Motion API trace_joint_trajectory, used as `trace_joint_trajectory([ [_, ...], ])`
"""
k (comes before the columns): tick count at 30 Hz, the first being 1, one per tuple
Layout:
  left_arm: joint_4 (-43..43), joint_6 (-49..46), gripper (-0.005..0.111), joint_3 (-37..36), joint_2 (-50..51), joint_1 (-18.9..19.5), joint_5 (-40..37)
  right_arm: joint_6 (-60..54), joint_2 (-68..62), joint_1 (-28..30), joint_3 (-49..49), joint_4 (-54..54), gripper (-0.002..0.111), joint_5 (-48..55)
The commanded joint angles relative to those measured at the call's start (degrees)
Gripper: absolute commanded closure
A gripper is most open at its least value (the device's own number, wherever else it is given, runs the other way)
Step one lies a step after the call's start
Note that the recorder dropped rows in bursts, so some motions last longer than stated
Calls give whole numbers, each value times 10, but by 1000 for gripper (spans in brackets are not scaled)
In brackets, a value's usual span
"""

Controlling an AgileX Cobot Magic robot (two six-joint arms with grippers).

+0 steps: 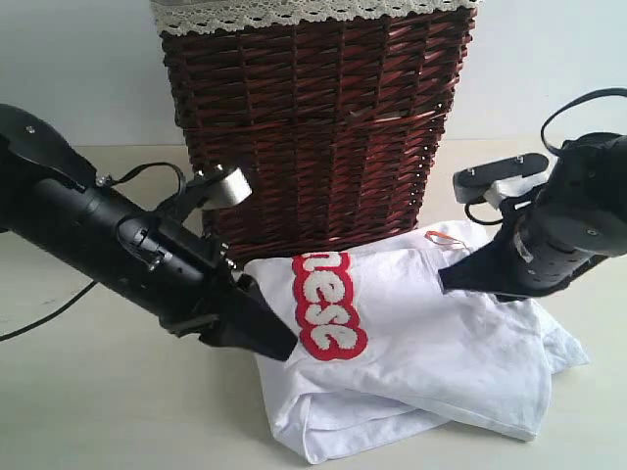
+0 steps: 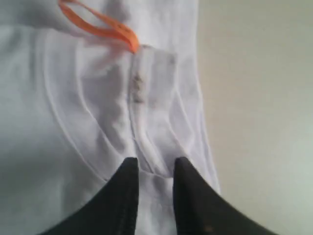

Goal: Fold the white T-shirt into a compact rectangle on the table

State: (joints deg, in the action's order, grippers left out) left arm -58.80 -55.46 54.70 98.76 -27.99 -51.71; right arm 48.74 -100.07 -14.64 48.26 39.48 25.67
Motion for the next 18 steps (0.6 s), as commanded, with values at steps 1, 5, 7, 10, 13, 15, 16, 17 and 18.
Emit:
trace_joint_trajectory([
  [1,-99,-84,66,-1,18,-2,71,-2,-31,1,1,5,102,44],
  [5,-92,-90,66,-1,101,-21,67,-124,-43,1,1,-100,108,48],
  [7,-100,-105,66,-1,142,-39,67,-216,-48,0,1,-194,108,49],
  [10,-76,-99,67,-1,180,-52,66,-349,-48,0,1,-331,108,50],
  [13,-36,-73,75,-1,188,-51,58,-446,-48,0,1,-446,108,64],
  [15,2,-58,83,-1,183,-46,50,-501,-48,0,1,-523,108,77],
  [16,28,-34,85,-1,179,-45,46,-530,-48,0,1,-551,108,79],
  [17,71,3,86,-1,175,-41,45,-554,-48,0,1,-583,108,84],
  [18,114,43,85,-1,172,-36,43,-571,-48,0,1,-612,108,84],
])
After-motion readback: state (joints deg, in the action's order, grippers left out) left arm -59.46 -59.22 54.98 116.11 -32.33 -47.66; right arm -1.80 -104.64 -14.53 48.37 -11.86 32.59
